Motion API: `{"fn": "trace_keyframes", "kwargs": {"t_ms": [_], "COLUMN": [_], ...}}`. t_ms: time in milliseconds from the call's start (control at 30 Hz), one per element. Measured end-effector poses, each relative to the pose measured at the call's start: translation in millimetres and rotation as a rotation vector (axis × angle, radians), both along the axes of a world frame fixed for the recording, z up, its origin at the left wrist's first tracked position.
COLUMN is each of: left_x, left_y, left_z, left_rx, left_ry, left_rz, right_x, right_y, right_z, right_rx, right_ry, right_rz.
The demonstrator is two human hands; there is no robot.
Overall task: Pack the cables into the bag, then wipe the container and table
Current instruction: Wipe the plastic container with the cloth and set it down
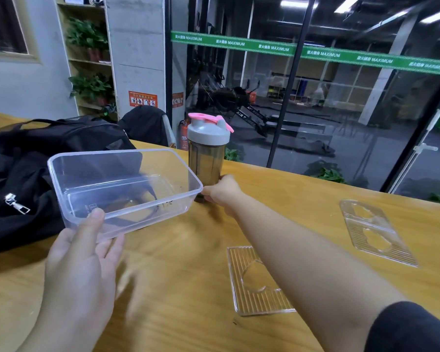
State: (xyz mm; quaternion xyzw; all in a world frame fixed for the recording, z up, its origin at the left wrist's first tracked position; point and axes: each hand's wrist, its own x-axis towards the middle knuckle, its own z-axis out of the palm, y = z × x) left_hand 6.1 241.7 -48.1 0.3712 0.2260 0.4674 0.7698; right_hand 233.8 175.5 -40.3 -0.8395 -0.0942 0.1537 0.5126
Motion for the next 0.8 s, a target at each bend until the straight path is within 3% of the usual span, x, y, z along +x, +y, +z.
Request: {"fn": "trace_keyframes", "kwargs": {"t_ms": [133, 467, 667, 800], "left_x": [0, 2, 2, -2], "left_y": [-1, -1, -1, -10], "left_z": [0, -3, -11, -7], "left_rx": [0.019, 0.021, 0.007, 0.025], "left_ry": [0.002, 0.010, 0.030, 0.050], "left_rz": [0.011, -0.047, -0.190, -0.421], "right_x": [6, 12, -8, -36], "right_y": [6, -3, -54, -94], "right_z": [-1, -1, 18, 24], "right_rx": [-0.050, 0.049, 0.245, 0.358], "right_ry": [-0.068, -0.018, 0.031, 0.097], "right_rz": [0.058, 0.206, 0.039, 0.011]}}
